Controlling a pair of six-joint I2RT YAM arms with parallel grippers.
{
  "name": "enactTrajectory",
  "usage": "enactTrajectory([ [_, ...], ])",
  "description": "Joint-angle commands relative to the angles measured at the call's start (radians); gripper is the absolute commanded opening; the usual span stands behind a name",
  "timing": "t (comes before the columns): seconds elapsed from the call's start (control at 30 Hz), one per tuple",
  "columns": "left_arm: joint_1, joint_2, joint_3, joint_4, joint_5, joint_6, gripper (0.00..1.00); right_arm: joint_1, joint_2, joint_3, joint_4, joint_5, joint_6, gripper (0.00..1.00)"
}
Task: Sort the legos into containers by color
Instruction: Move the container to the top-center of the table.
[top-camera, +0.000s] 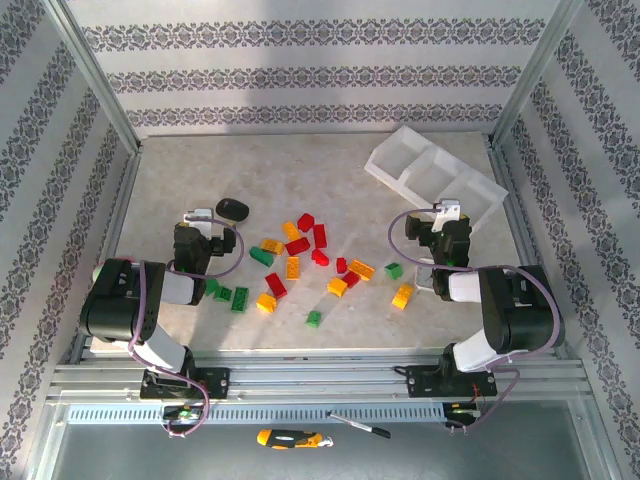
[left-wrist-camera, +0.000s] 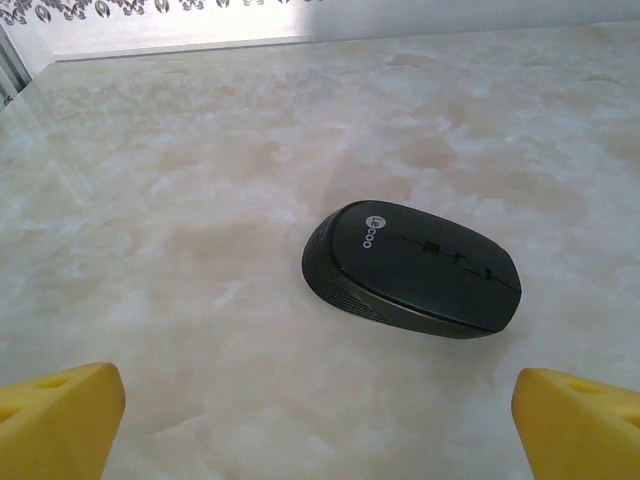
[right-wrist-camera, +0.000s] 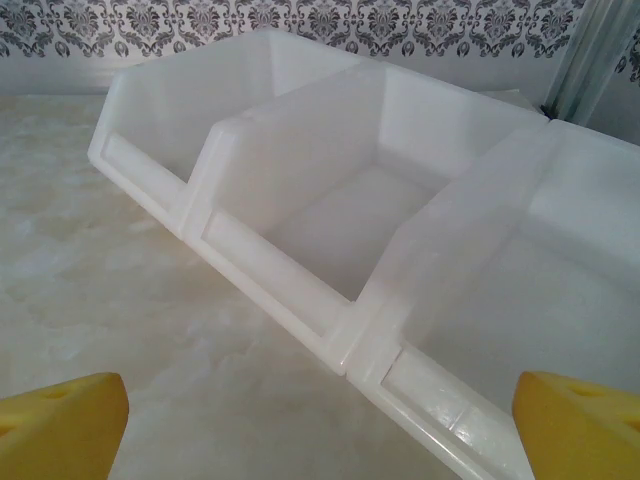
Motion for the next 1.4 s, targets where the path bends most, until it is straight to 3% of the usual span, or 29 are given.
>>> enactTrajectory([
  [0.0, 0.006, -0.001, 0.015, 0.004, 0.013, 0.007, 0.99, -0.004, 0.009, 0.003, 0.015, -0.003, 0.009, 0.98],
  [0.7, 0.006, 0.001, 0.015, 0.006, -0.015, -0.004, 0.99, -0.005, 0.009, 0.003, 0.015, -0.007, 0.010, 0.98],
  [0.97, 0.005, -0.039, -0.103, 0.203, -0.025, -0.005, 0.99, -0.004, -0.032, -0.004, 0.000, 0.008, 0.017, 0.98],
  [1.2, -0.034, -0.309, -0.060, -0.112, 0.013, 0.045, 0.99, -0.002, -0.193, 0.026, -0.211, 0.007, 0.025, 0.98],
  [1.37, -0.108, -0.461, 0.020, -0.335, 0.049, 0.084, 0.99, -0.002, -0.303, 0.121, -0.478, -0.013, 0.076, 0.98],
])
